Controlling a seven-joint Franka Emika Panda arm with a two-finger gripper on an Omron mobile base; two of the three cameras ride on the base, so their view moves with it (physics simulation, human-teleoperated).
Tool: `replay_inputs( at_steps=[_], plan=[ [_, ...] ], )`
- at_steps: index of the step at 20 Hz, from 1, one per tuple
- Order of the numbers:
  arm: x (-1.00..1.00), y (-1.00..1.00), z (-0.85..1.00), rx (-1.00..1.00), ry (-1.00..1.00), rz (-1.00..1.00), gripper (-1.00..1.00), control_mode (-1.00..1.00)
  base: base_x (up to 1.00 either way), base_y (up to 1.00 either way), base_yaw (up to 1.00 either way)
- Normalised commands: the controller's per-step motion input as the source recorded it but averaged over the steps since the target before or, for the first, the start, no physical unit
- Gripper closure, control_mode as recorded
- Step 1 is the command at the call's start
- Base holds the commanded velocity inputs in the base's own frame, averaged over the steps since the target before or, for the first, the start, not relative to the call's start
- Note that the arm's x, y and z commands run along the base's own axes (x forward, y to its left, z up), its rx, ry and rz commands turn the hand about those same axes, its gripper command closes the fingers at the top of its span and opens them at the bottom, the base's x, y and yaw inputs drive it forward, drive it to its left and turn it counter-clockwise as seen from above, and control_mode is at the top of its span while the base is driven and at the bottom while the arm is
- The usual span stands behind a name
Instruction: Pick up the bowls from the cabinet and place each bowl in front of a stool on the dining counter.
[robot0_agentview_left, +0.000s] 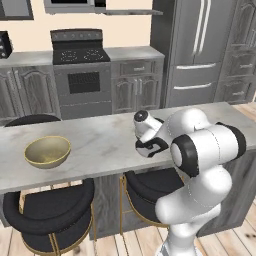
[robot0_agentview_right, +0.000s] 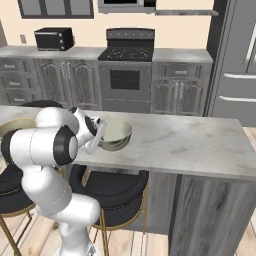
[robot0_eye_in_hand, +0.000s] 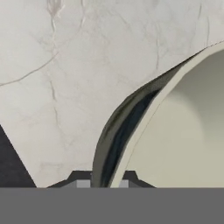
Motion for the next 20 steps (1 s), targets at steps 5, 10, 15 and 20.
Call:
replay_inputs(
  at_steps=[5, 10, 15, 20],
  plan=[
    [0.03, 0.00, -0.17, 0.04, 0.00, 0.00, 1.00, -1.00, 0.00, 0.00, 0.00],
    [0.00, 0.00, -0.17, 0.07, 0.00, 0.00, 1.00, -1.00, 0.00, 0.00, 0.00],
    [0.00, 0.00, -0.16, 0.09, 0.00, 0.00, 1.00, -1.00, 0.00, 0.00, 0.00],
    [0.00, 0.00, -0.10, 0.11, 0.00, 0.00, -1.00, -1.00, 0.00, 0.00, 0.00]
  ],
)
